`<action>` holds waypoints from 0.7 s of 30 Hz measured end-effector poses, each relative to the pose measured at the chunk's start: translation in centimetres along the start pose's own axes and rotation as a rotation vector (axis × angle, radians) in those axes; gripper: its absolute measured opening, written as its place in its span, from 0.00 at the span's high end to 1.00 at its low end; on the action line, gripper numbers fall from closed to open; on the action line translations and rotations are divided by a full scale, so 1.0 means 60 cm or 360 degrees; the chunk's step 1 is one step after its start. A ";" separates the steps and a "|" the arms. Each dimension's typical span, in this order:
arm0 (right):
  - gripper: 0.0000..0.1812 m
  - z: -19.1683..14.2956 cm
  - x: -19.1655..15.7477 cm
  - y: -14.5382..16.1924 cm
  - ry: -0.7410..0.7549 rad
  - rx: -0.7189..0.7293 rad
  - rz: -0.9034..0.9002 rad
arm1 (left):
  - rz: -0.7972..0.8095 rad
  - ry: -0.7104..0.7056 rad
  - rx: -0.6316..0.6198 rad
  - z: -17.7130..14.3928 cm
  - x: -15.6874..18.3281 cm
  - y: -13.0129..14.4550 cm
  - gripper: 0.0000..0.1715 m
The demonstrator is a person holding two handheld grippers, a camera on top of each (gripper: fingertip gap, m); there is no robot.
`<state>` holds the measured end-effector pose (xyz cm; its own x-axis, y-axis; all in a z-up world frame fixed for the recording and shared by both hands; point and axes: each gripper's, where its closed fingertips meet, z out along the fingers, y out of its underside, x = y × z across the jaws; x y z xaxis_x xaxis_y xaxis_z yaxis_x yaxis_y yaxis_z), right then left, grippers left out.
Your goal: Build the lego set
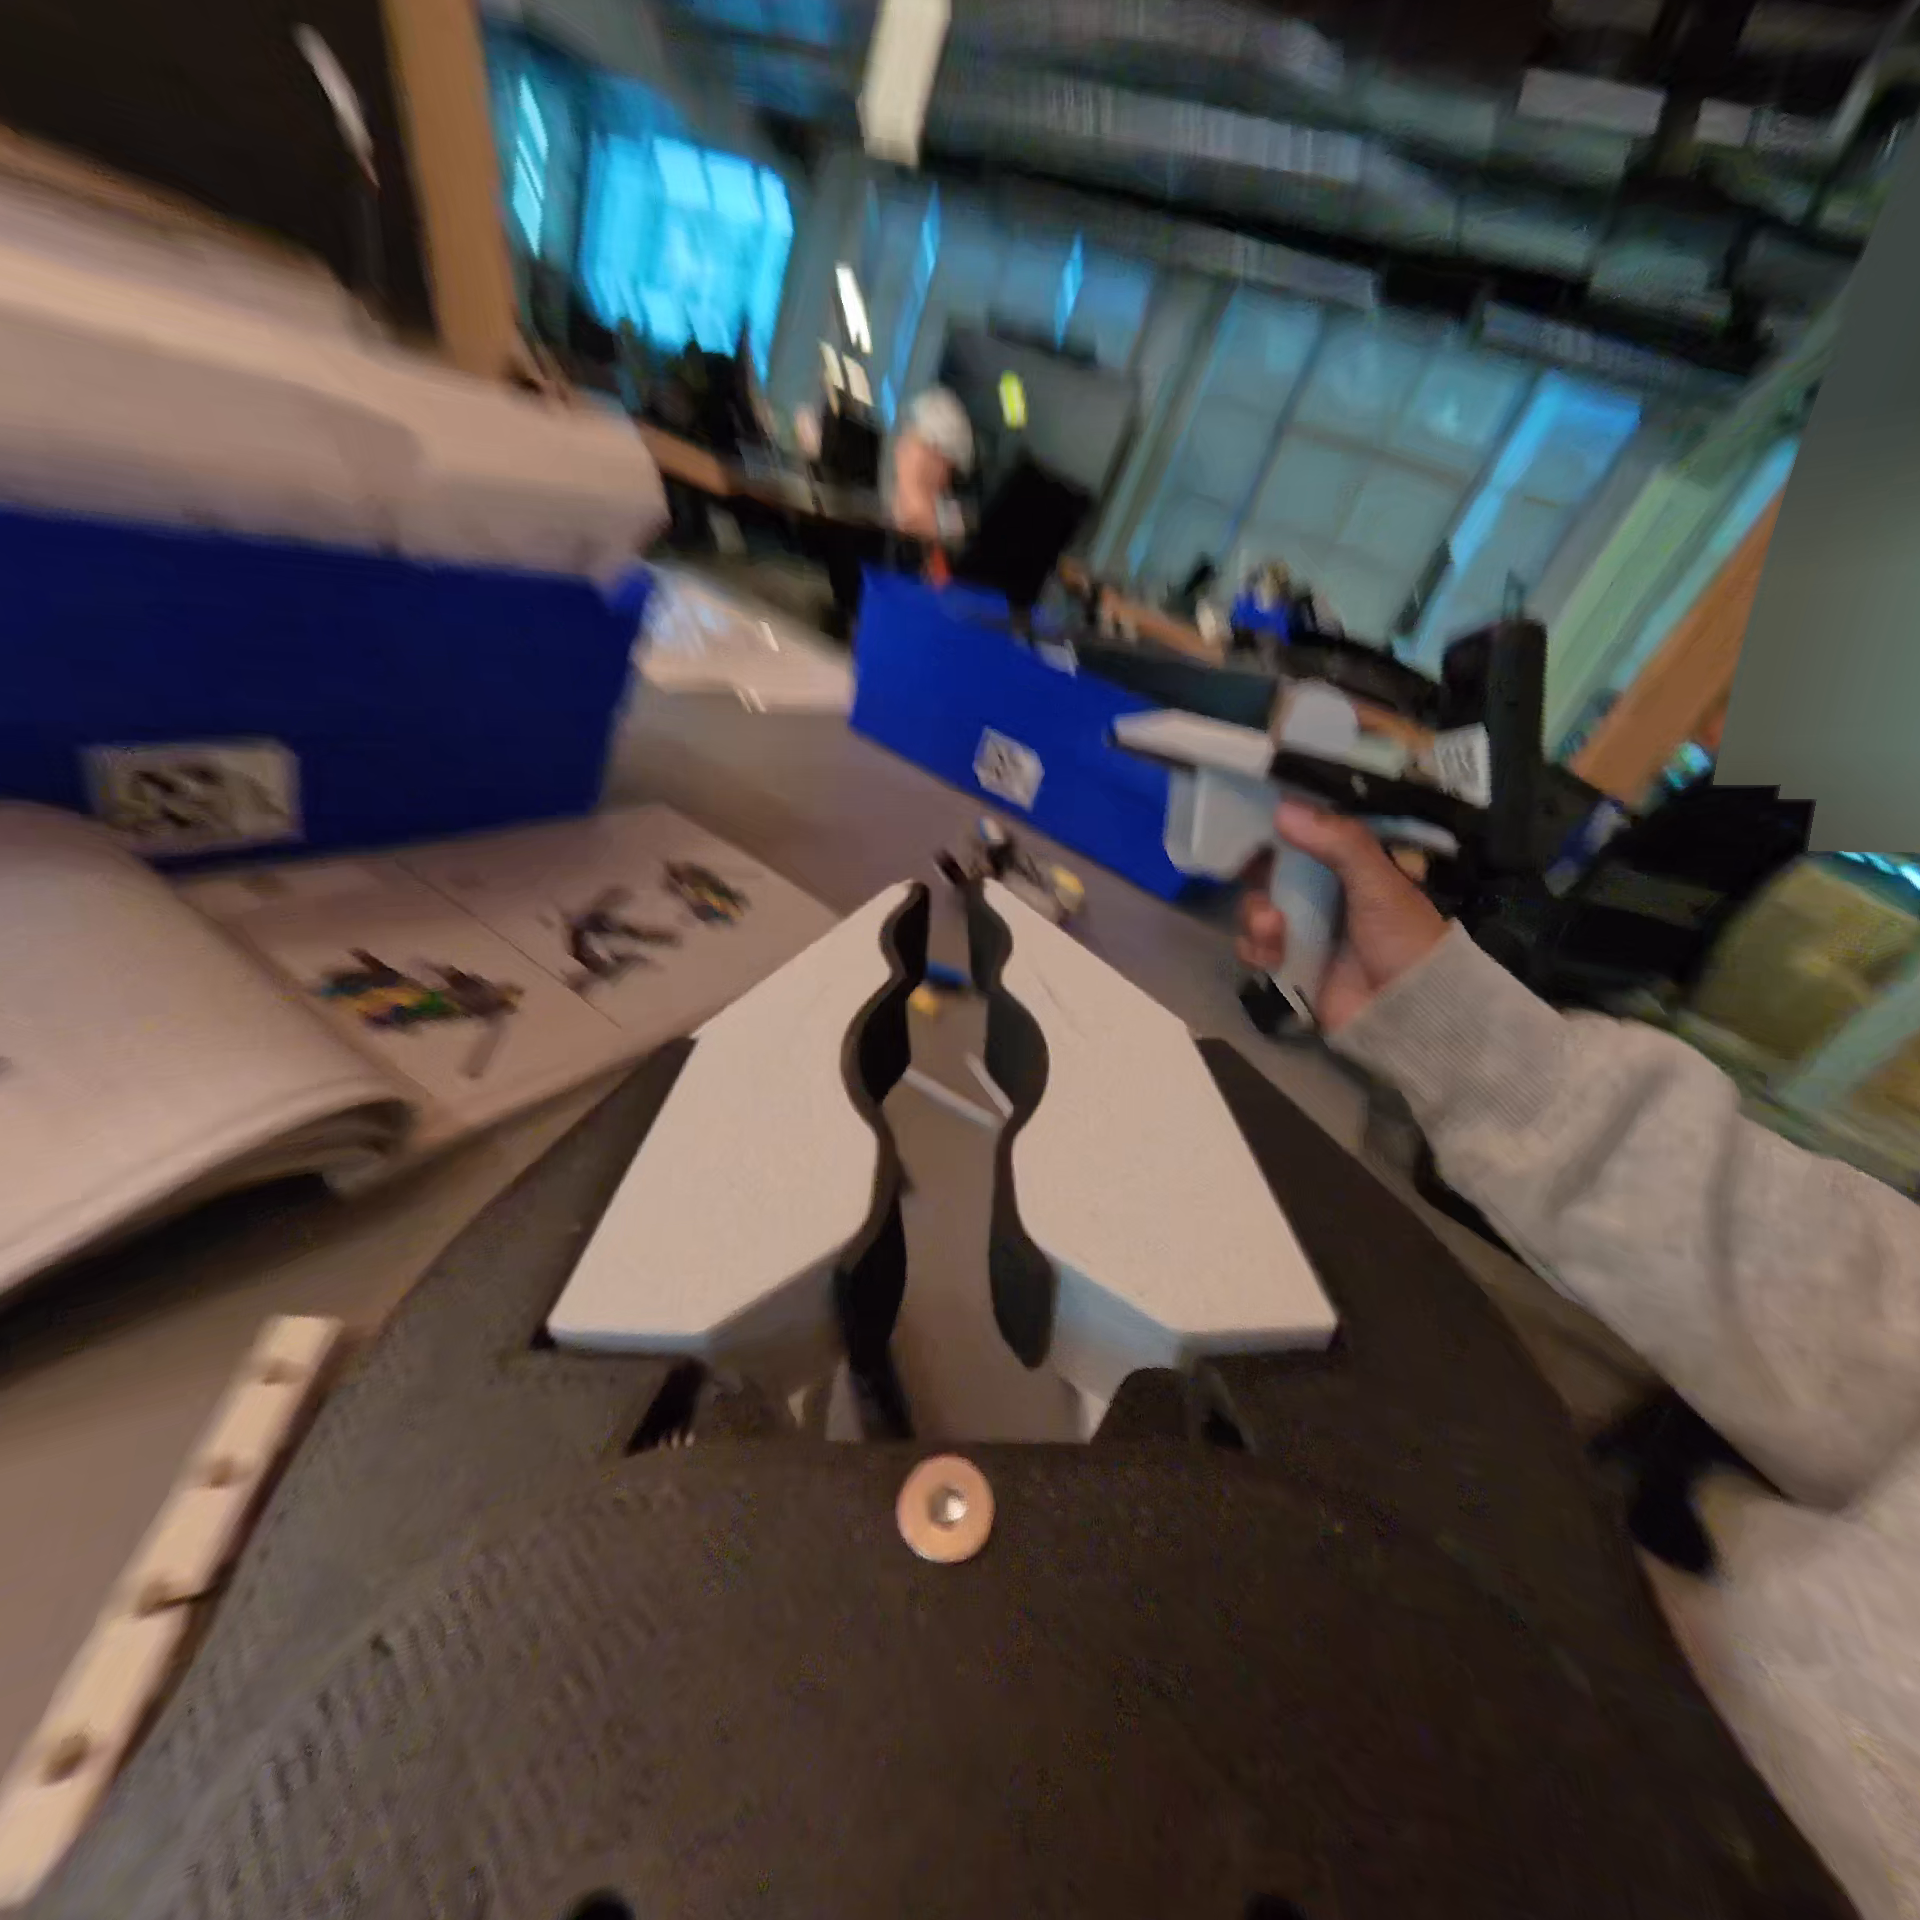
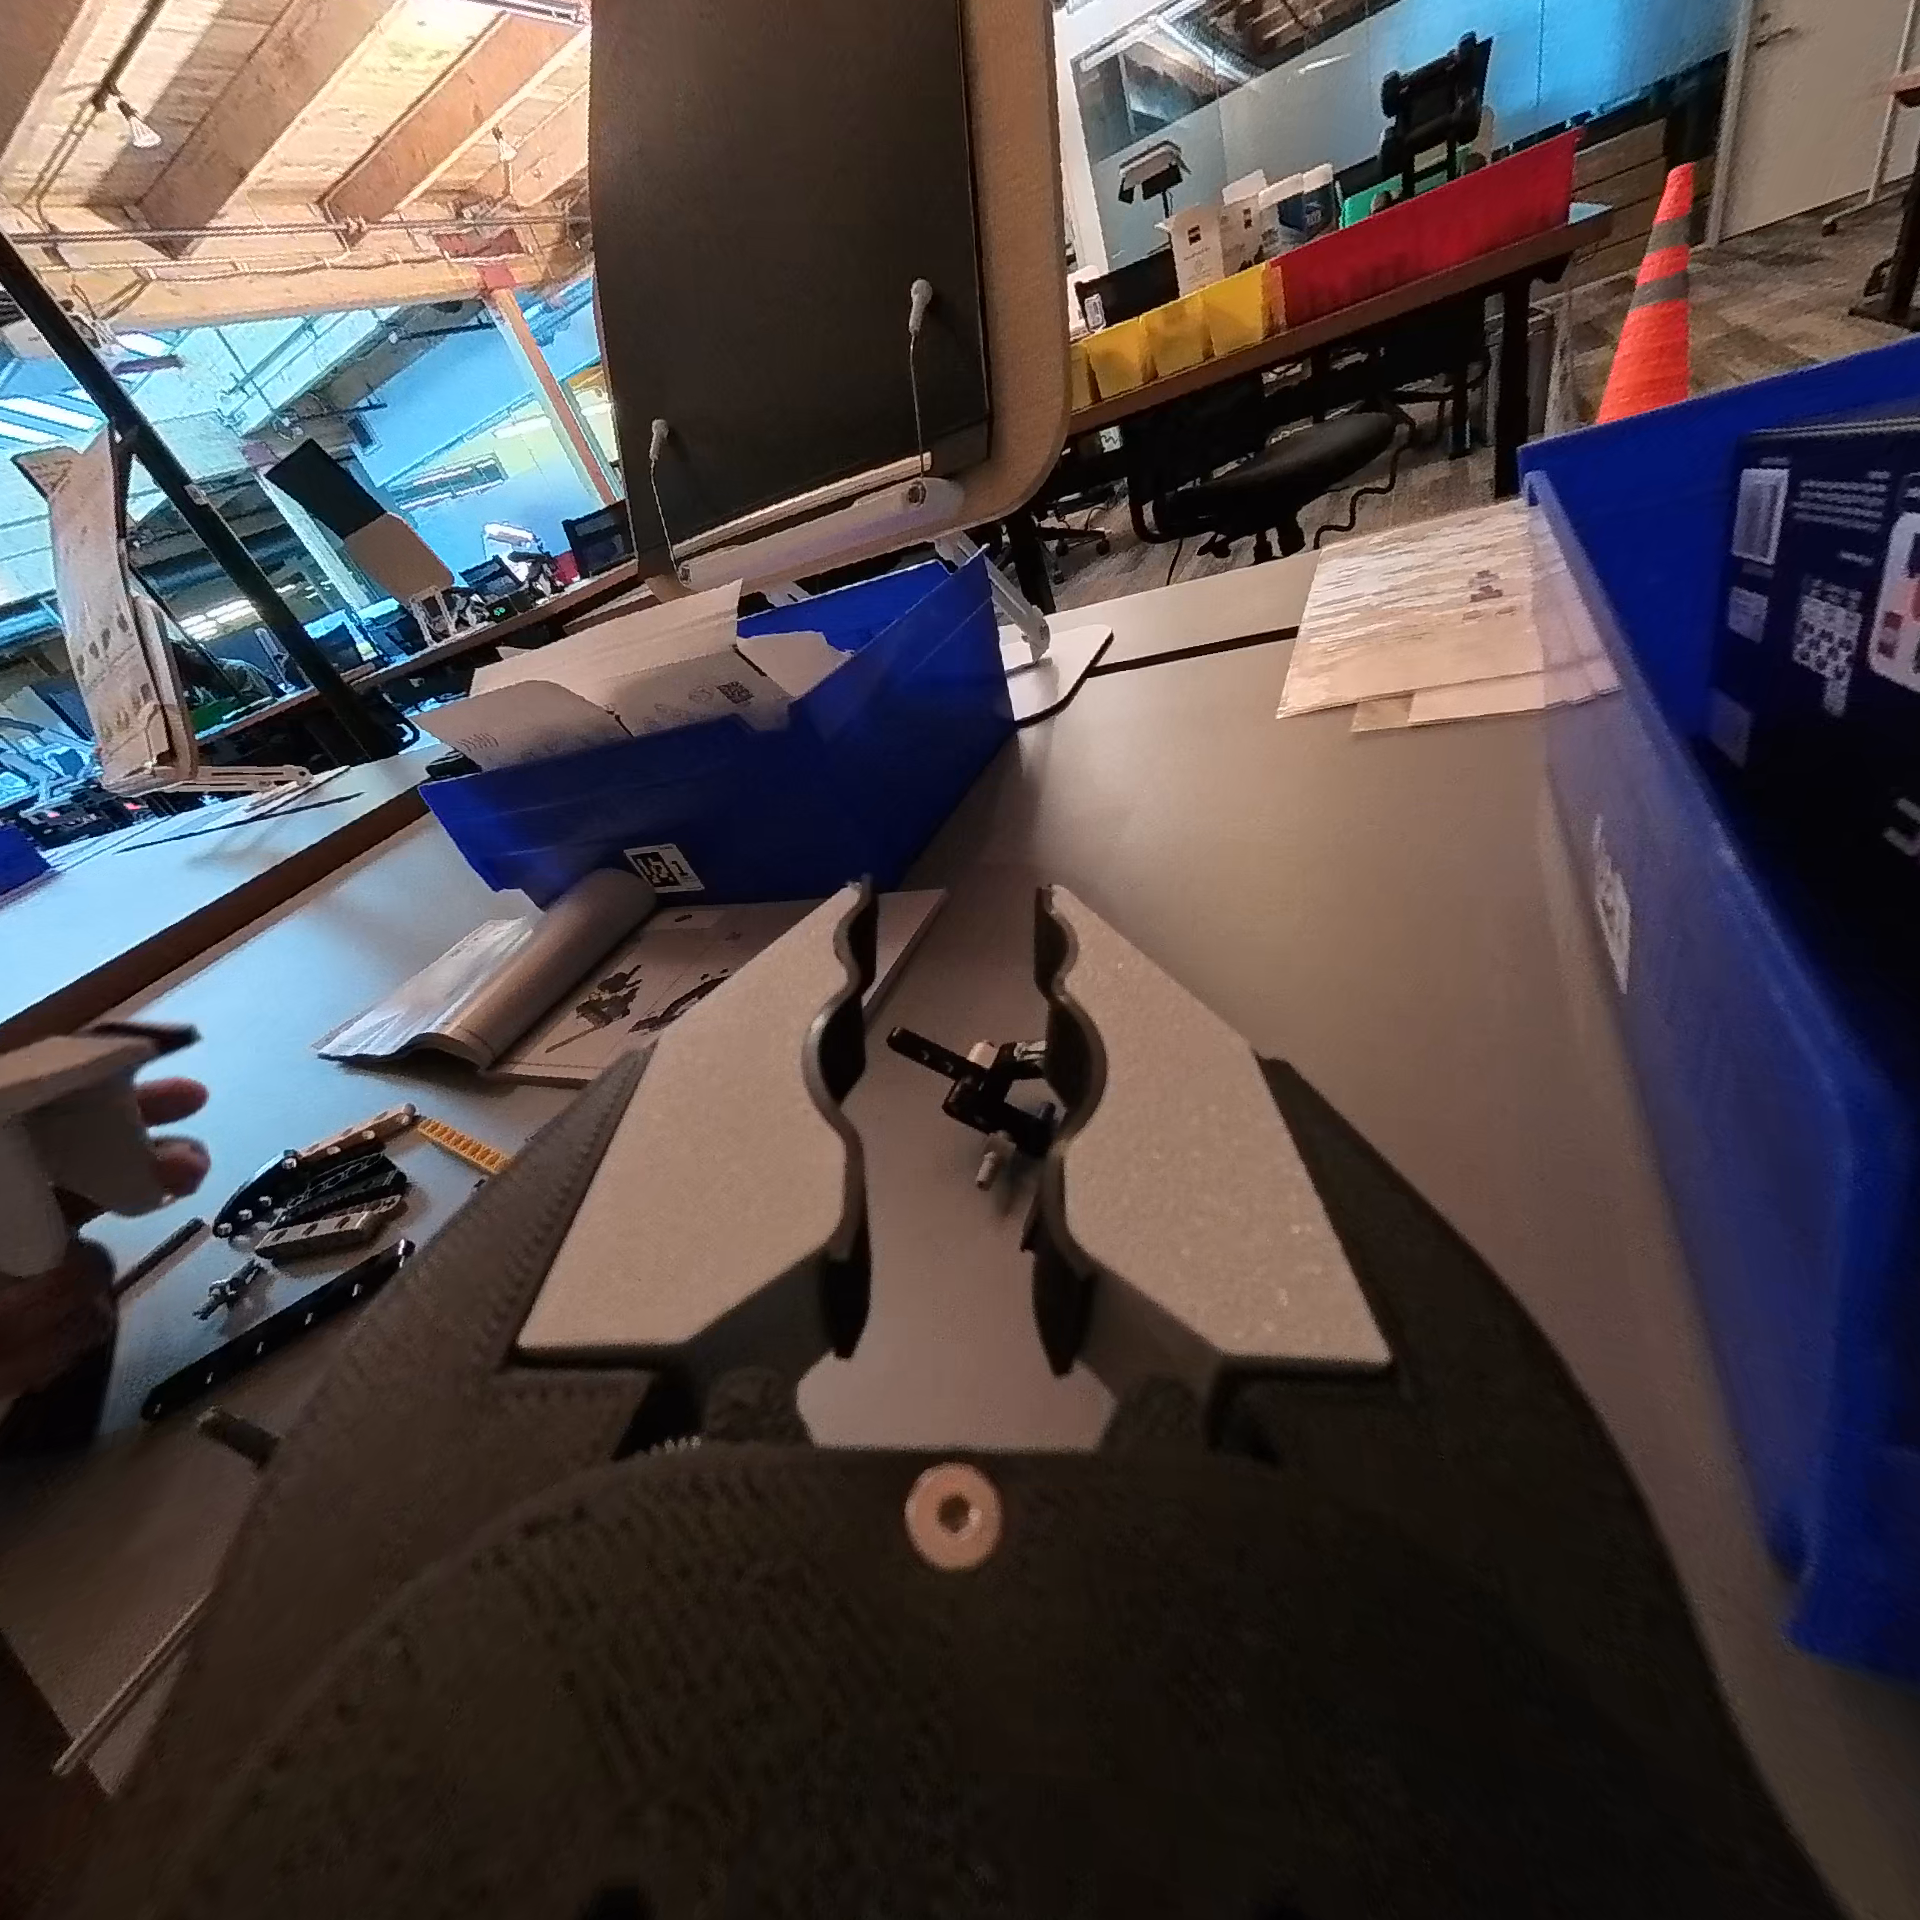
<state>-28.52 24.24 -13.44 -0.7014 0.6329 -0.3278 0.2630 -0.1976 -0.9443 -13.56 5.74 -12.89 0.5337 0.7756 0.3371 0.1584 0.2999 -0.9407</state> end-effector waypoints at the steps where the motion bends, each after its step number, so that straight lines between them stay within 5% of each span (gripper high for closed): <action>1: 0.85 0.000 0.000 0.000 0.0000 0.0001 0.0001 | -0.0027 0.0041 -0.0093 0.007 0.012 0.011 0.96; 7: 0.84 0.000 0.000 -0.001 0.0000 0.0004 0.0004 | 0.0139 0.0123 -0.0871 0.022 0.069 0.143 0.79; 21: 0.85 0.001 -0.001 0.000 -0.0006 0.0000 0.0005 | 0.0209 0.0141 -0.1084 0.020 0.090 0.190 0.69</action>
<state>-28.48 24.17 -13.43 -0.7032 0.6294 -0.3308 0.2650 -0.1997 -0.9433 -9.89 14.04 -21.78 0.6454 0.7244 0.2423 0.5581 -0.2306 -0.7971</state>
